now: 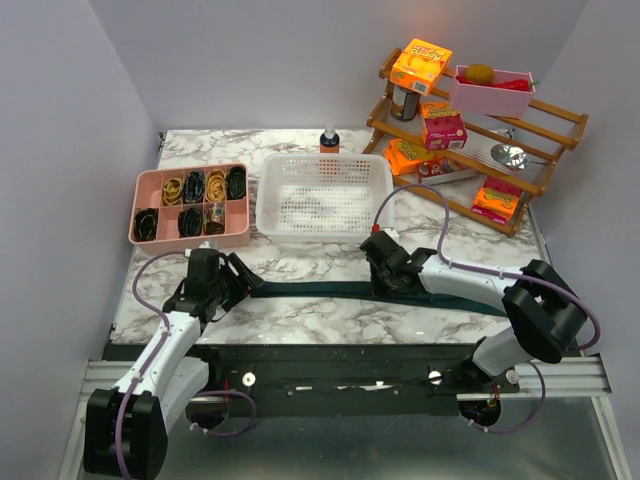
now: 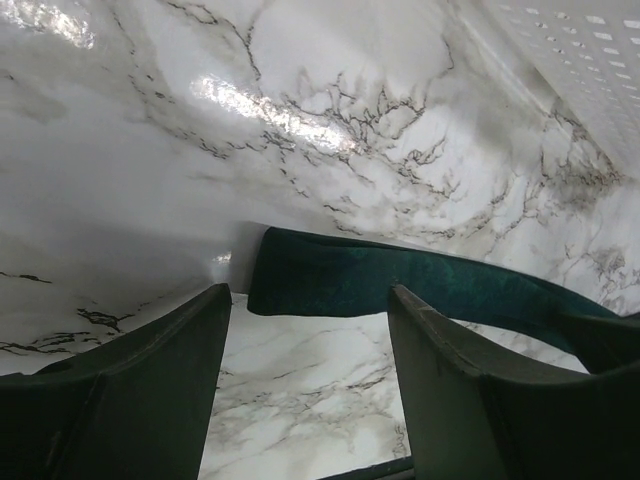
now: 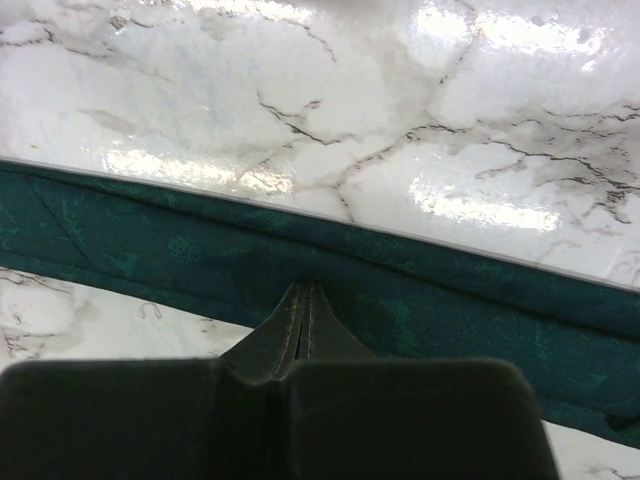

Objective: Roll the ties
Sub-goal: Flatten out the tie at the center of the board.

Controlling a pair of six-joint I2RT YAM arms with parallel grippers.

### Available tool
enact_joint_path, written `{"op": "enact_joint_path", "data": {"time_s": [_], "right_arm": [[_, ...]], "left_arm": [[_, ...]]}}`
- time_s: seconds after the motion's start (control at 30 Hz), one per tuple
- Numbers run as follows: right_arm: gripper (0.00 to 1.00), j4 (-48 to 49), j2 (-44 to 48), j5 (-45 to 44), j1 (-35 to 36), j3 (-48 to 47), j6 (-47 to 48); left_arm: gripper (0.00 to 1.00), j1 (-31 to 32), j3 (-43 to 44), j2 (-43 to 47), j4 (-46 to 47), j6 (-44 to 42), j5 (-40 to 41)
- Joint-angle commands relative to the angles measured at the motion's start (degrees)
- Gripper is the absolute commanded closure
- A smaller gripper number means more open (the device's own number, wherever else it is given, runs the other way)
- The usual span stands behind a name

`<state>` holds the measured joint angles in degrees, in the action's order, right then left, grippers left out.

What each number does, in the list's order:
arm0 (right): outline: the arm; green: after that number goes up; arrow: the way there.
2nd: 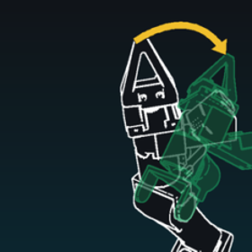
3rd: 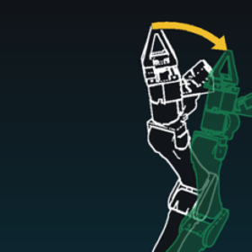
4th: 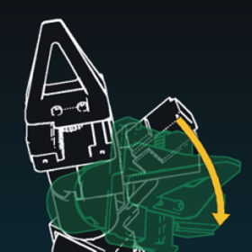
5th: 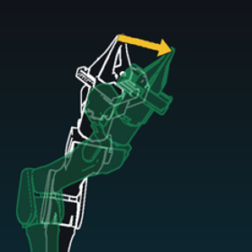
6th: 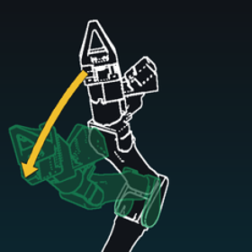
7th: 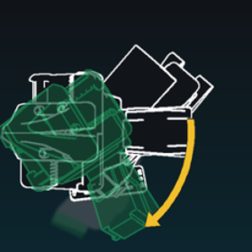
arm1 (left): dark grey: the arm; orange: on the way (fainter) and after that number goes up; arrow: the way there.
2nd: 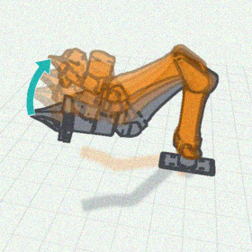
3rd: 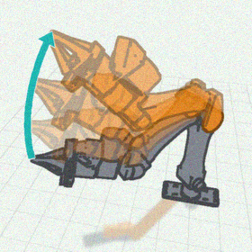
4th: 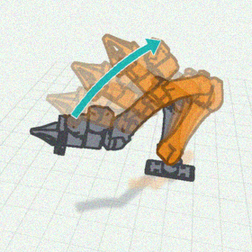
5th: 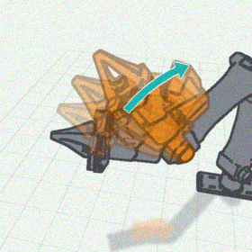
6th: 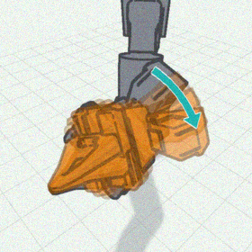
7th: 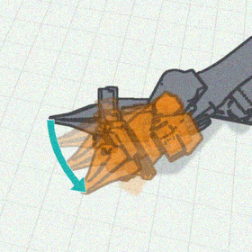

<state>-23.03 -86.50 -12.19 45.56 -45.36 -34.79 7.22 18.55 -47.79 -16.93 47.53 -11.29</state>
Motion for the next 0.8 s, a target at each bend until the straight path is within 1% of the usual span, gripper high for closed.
{"op": "enact_joint_path", "data": {"time_s": [0.0, 0.13, 0.23, 0.3, 0.33, 0.4, 0.43, 0.5, 0.57, 0.77], "right_arm": [[0.99, -3.7, 2.6, -1.2, 0.2, -1.8, 3.3], [0.99, -2.7, 2.4, -0.6, 1.7, -6.9, 6.1], [0.99, -1.6, -1.4, 1.5, 4.0, -12.5, 7.6], [0.99, -0.2, -5.2, 2.6, 6.6, -15.2, 9.0], [0.99, 1.0, -6.7, 4.3, 7.4, -18.2, 9.6], [0.99, 2.3, -9.5, 6.2, 9.8, -21.0, 10.7], [0.99, 3.8, -12.5, 8.7, 10.6, -24.1, 11.2], [0.99, 5.2, -15.8, 10.8, 12.4, -27.0, 12.8], [0.99, 6.7, -20.5, 13.6, 13.6, -31.3, 13.9], [0.99, 10.2, -28.8, 16.7, 16.1, -37.9, 16.9]], "left_arm": [[0.27, -0.3, -2.5, 0.8, 3.0, 1.8, 2.8], [0.27, -0.2, -2.9, 2.1, 2.8, 1.8, 4.8], [0.26, -0.4, -2.6, 2.0, 2.8, 1.6, 5.1], [0.25, -0.4, -2.4, 1.9, 2.5, 1.3, 5.2], [0.25, -0.5, -2.4, 2.0, 2.6, 1.3, 5.1], [0.26, -0.6, -2.5, 2.3, 2.5, 1.2, 5.0], [0.26, -0.7, -2.6, 2.5, 2.5, 1.1, 4.7], [0.25, -0.9, -2.5, 2.6, 2.3, 0.8, 4.4], [0.26, -1.0, -2.5, 3.4, 2.4, 1.0, 4.1], [0.26, -1.2, -2.2, 3.8, 1.9, 0.7, 4.5]]}}
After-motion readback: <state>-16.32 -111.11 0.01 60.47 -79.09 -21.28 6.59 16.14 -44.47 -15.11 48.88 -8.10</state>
